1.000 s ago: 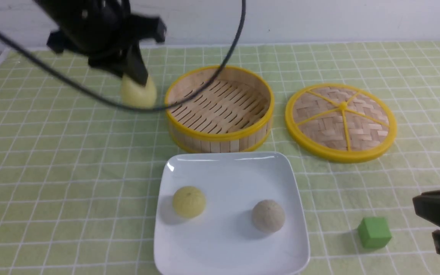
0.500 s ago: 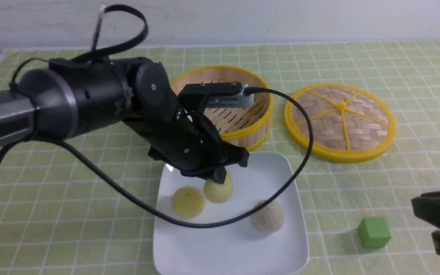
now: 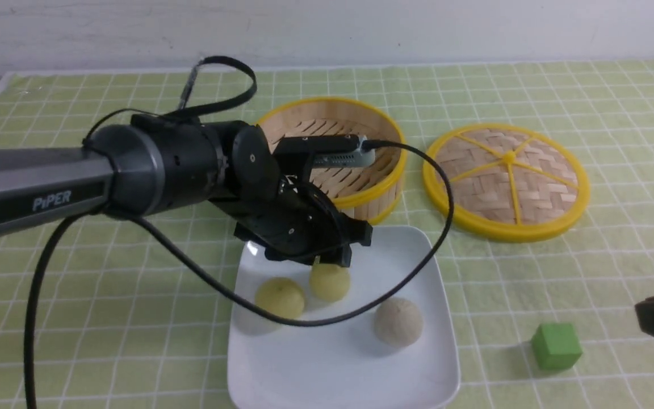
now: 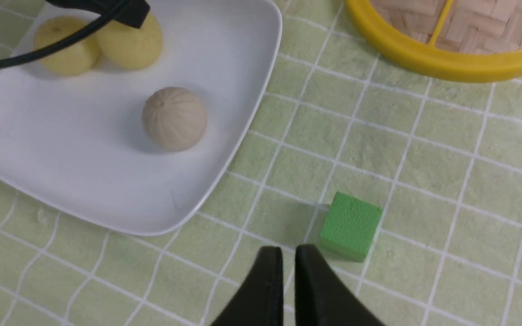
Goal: Put the steamed buns into the plate on the green tablecloth.
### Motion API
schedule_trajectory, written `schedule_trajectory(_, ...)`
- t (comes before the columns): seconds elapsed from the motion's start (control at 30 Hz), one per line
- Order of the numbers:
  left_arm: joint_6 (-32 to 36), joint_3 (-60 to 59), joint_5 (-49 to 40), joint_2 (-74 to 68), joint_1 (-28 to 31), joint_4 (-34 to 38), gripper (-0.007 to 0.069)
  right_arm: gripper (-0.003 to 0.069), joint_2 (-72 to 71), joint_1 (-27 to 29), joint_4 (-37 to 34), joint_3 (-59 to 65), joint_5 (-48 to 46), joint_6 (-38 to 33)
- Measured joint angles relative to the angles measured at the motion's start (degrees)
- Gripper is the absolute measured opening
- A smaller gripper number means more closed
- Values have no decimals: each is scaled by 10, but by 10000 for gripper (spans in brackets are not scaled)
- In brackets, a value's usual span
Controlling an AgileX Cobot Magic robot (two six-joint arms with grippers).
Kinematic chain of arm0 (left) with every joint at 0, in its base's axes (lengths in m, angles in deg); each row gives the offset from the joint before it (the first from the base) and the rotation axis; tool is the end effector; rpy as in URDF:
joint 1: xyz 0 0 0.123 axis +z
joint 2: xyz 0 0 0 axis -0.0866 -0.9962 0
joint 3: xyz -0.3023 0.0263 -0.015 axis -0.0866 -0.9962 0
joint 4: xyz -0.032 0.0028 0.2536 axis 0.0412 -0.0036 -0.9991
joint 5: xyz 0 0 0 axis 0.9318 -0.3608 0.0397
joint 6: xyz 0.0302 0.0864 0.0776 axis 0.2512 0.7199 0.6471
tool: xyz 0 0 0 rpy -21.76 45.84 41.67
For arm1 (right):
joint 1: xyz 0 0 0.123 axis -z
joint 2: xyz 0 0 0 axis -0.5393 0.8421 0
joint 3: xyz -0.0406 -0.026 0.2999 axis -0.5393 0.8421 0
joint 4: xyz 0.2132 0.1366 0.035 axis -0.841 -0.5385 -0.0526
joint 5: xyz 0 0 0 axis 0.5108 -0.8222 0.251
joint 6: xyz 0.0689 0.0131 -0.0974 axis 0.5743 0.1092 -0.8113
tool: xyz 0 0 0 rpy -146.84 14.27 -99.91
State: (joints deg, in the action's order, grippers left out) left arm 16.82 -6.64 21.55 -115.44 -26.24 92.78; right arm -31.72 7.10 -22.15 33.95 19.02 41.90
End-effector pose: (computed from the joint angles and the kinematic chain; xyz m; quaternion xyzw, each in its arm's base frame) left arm 0.3435 -0.2301 0.1964 0.1422 0.9458 -0.1834 0.2271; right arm 0.1284 0.0729 0.3010 -0.1561 0.8921 0.1595 0.3929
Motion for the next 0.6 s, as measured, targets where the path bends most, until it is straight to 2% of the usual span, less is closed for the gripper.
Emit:
schedule_trajectory(0.07, 0, 0, 0, 20, 1, -11, 474, -2, -24, 0, 7, -31, -44, 0)
schedule_trajectory(0.13, 0, 0, -3, 42, 1, -24, 500, -16, -51, 0, 19, -58, -93, 0)
schedule_trajectory(0.3, -11, 1, -39, 88, 1, -69, 493, -16, -141, 0, 43, -73, -182, 0)
schedule_trajectory(0.47, -27, 1, -72, 122, 1, -99, 392, -15, -242, 0, 41, -37, -136, 0)
schedule_trajectory(0.6, -31, 1, -86, 135, 1, -109, 177, -13, -319, 0, 33, 100, 74, 0)
